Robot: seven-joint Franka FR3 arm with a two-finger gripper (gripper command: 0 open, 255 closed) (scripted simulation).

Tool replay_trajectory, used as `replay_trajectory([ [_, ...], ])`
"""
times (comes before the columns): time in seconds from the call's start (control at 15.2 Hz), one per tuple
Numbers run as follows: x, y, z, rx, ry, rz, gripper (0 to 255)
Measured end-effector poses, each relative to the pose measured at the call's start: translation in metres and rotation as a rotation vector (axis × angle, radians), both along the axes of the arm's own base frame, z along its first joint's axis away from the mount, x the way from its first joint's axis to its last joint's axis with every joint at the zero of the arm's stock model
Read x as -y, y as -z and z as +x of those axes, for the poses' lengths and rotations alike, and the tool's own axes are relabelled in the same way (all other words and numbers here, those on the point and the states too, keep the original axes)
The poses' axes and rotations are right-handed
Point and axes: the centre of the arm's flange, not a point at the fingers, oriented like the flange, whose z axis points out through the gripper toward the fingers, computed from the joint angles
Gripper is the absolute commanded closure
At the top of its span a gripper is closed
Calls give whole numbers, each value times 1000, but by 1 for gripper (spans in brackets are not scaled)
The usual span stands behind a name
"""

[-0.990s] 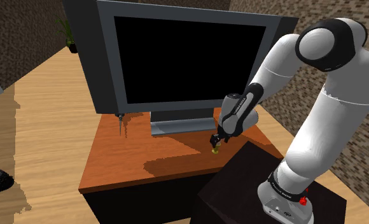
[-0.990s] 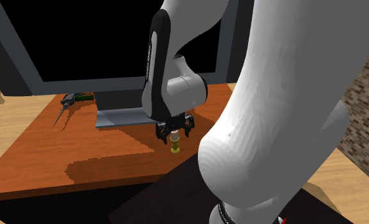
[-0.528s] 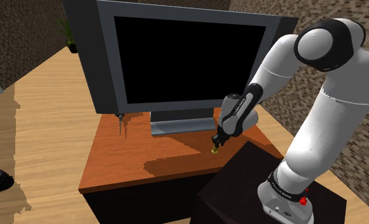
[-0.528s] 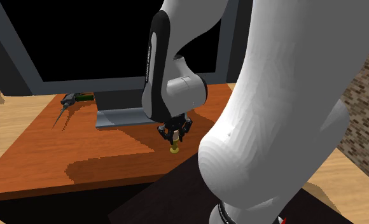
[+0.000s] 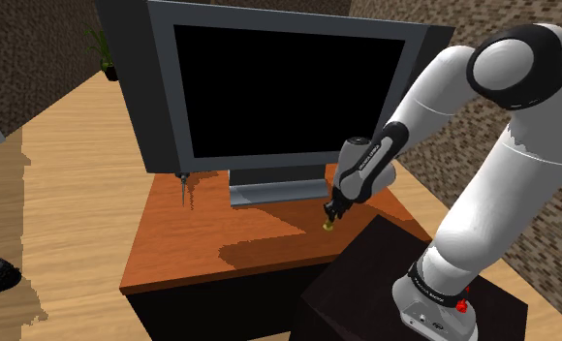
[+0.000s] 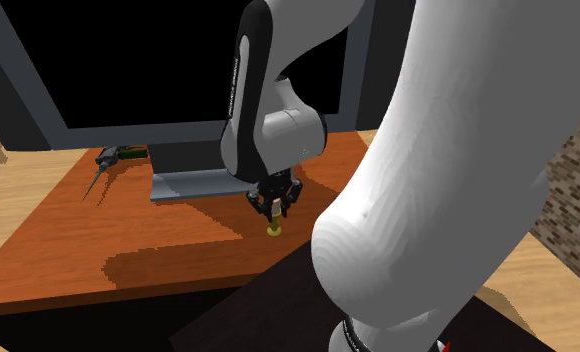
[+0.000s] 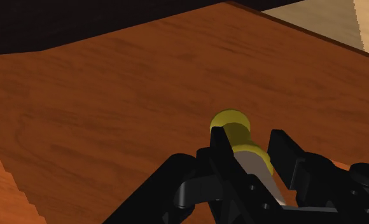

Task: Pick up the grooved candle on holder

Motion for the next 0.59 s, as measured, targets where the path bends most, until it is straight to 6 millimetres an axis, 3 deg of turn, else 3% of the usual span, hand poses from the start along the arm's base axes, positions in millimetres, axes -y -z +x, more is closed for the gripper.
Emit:
replay_trajectory([
  [0.59,0,-48,0,0,0,0,255],
])
